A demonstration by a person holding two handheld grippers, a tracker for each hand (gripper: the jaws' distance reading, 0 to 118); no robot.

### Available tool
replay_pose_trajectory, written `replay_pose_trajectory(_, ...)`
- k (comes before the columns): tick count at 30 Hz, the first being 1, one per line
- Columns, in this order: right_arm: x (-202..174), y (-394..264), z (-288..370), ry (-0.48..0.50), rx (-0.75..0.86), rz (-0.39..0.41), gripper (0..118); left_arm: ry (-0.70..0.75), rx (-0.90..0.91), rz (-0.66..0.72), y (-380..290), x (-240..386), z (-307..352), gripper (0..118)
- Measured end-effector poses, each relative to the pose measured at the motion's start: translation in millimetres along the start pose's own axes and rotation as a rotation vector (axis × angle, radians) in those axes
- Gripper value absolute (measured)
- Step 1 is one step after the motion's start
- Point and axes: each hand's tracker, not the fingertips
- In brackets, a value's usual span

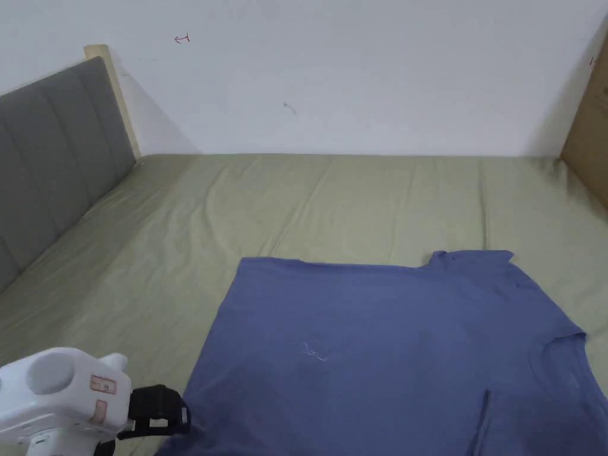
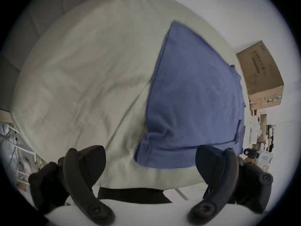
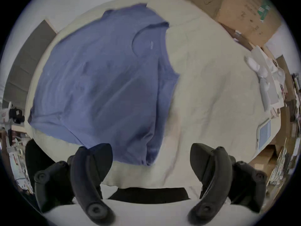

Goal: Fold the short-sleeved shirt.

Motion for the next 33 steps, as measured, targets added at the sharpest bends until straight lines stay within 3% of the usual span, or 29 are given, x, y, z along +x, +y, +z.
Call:
replay_pose_trajectory(2,-1,-5,26,0.012,0.157,-0.048,99,-0.021,0.145,-0.045,-13,14,30,113)
replay_pose_trajectory(4,-10,-15,56,0.046,0.362,-0.090,99,-0.032,0.408,-0.146,-34,33,61,113)
replay_pose_trajectory(8,-38,-45,106,0.182,0.747,-0.139,99,0.012,0.873,-0.315,-98,74,103,112)
replay_pose_trajectory(9,-45,-50,111,0.194,0.810,-0.138,96,-0.004,0.912,-0.322,-109,82,106,110)
replay_pose_trajectory(10,-43,-49,104,0.205,0.863,-0.136,85,-0.033,0.938,-0.324,-118,88,108,103)
replay_pose_trajectory(11,-50,-51,107,0.221,0.899,-0.130,64,-0.063,0.940,-0.323,-124,94,108,87)
replay_pose_trajectory(12,-56,-50,108,0.212,0.912,-0.120,27,-0.072,0.933,-0.321,-127,98,108,58)
replay_pose_trajectory(13,-63,-48,109,0.172,0.913,-0.111,0,-0.057,0.919,-0.319,-124,101,105,8)
replay_pose_trajectory(14,-69,-48,110,0.130,0.938,-0.115,0,-0.021,0.913,-0.321,-126,106,102,0)
replay_pose_trajectory(16,-69,-43,114,0.223,0.917,-0.058,0,-0.018,0.895,-0.335,-124,101,105,0)
replay_pose_trajectory(19,-72,-41,117,0.193,0.909,-0.053,0,0.016,0.716,-0.306,-99,92,97,0)
replay_pose_trajectory(23,-66,-38,106,0.246,0.835,-0.062,0,0.066,0.124,-0.076,-49,47,33,1)
replay_pose_trajectory(24,-65,-38,102,0.257,0.816,-0.070,0,0.055,0.019,-0.017,-47,33,14,6)
replay_pose_trajectory(25,-63,-38,98,0.266,0.795,-0.078,0,0.017,-0.034,-0.007,-48,24,-4,31)
replay_pose_trajectory(27,-55,-40,87,0.275,0.760,-0.097,0,0.080,-0.060,-0.046,-47,15,-27,107)
replay_pose_trajectory(28,-54,-41,84,0.278,0.742,-0.110,0,0.124,-0.083,-0.078,-49,12,-38,118)
replay_pose_trajectory(29,-54,-43,82,0.280,0.725,-0.123,0,0.147,-0.095,-0.099,-51,9,-47,113)
replay_pose_trajectory(32,-50,-49,75,0.285,0.693,-0.136,0,0.158,-0.029,-0.130,-48,9,-55,113)
replay_pose_trajectory(33,-49,-49,73,0.282,0.679,-0.136,0,0.156,-0.015,-0.128,-64,38,-38,113)
